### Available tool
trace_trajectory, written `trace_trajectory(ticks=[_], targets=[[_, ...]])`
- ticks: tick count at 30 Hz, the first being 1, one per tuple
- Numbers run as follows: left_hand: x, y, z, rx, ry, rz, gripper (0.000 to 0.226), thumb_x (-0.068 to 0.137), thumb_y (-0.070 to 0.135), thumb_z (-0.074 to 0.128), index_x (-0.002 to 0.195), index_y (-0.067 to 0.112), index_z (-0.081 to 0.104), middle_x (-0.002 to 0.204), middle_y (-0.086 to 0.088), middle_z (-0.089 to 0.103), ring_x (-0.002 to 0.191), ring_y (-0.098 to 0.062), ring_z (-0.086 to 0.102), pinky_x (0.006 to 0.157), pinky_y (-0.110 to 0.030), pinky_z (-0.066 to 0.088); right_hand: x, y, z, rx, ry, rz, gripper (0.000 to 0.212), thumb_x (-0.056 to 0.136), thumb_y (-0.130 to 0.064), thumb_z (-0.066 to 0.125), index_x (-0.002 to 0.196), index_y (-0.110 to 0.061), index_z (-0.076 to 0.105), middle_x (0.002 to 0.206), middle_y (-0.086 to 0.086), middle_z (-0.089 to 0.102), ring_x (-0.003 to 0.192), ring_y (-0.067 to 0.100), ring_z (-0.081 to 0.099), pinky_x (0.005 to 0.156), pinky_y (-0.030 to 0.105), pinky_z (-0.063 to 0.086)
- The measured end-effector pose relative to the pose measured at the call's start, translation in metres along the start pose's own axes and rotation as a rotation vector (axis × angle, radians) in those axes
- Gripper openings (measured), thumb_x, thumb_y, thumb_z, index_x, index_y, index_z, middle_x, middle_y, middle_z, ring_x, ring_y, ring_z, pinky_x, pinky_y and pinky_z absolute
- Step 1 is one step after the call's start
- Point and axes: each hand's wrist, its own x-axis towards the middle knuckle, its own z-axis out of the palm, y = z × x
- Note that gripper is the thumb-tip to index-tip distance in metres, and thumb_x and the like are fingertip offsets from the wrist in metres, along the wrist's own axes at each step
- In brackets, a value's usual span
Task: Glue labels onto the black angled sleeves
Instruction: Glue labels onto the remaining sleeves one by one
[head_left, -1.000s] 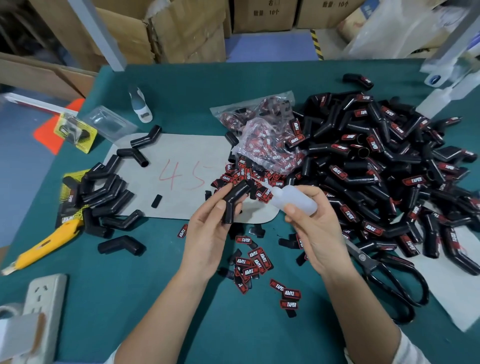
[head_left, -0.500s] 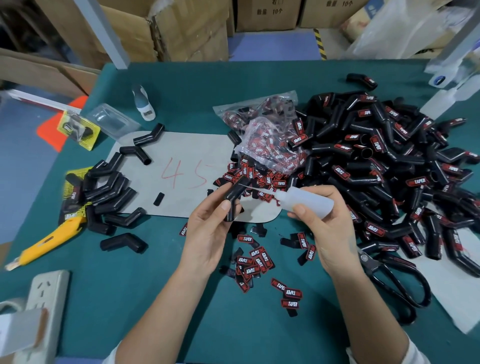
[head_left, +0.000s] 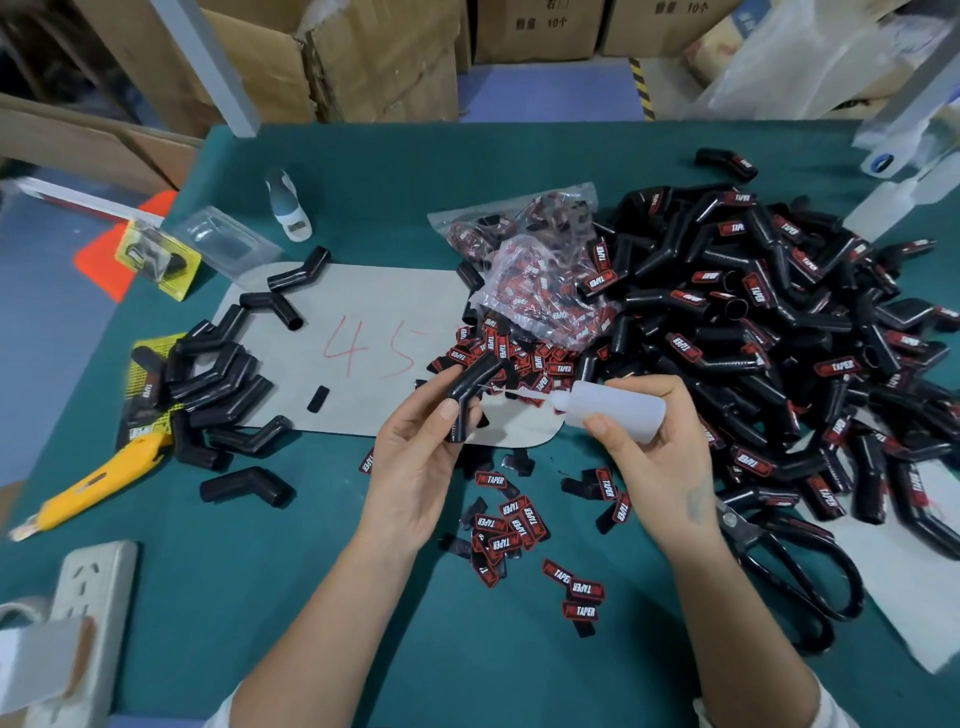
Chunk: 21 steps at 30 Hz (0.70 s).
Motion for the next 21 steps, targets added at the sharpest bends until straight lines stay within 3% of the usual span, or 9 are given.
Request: trace_trajectory(ticks=[5,8,11,16,21], targets=[[-0.0016,0.0008,0.0028,0.03,-0.011,0.015,0.041,0.085,0.013,0.082,0.125,0.011,0.076,0.119,-0.014,0.074,0.096,-0.021,0.073,0.089,-0.029,0.059,-0.0022,0.0015,0.0012,-0.032,0.025,0.005,0.038,0.082,-0.067,0.077,0.11,-0.046,0.061,0.111,-0.011,0.071,0.096,0.01,0.069,0.076,0.023,0.056],[-0.0027,0.0013,0.0044,0.045,-0.025,0.022,0.04,0.085,0.013,0.084,0.124,0.012,0.077,0.119,-0.013,0.075,0.095,-0.02,0.073,0.089,-0.028,0.058,-0.0028,-0.0004,0.0014,-0.049,0.028,-0.01,0.037,0.083,-0.067,0.075,0.11,-0.047,0.06,0.111,-0.012,0.071,0.097,0.01,0.069,0.076,0.022,0.056],[-0.0033,0.0012,0.0044,0.054,-0.017,0.02,0.034,0.09,0.007,0.072,0.123,0.013,0.077,0.119,-0.012,0.075,0.095,-0.02,0.073,0.089,-0.027,0.059,-0.0046,-0.0035,0.0014,-0.059,0.021,-0.017,0.035,0.084,-0.067,0.074,0.109,-0.048,0.06,0.11,-0.014,0.071,0.095,0.009,0.069,0.074,0.02,0.055],[-0.0044,0.0013,0.0062,0.061,-0.006,0.019,0.033,0.092,0.003,0.066,0.12,0.014,0.079,0.117,-0.012,0.076,0.094,-0.019,0.074,0.088,-0.026,0.059,-0.006,-0.0055,0.0007,-0.083,0.026,-0.058,0.026,0.088,-0.05,0.075,0.109,-0.052,0.059,0.11,-0.017,0.071,0.095,0.006,0.069,0.072,0.015,0.053],[-0.0045,0.0016,0.0078,0.053,0.0,0.015,0.032,0.092,0.003,0.065,0.119,0.013,0.079,0.117,-0.011,0.076,0.095,-0.019,0.074,0.088,-0.026,0.059,-0.0066,-0.0071,0.0004,-0.103,0.03,-0.066,0.026,0.087,-0.054,0.074,0.108,-0.053,0.058,0.111,-0.017,0.07,0.1,0.01,0.069,0.076,0.018,0.054]])
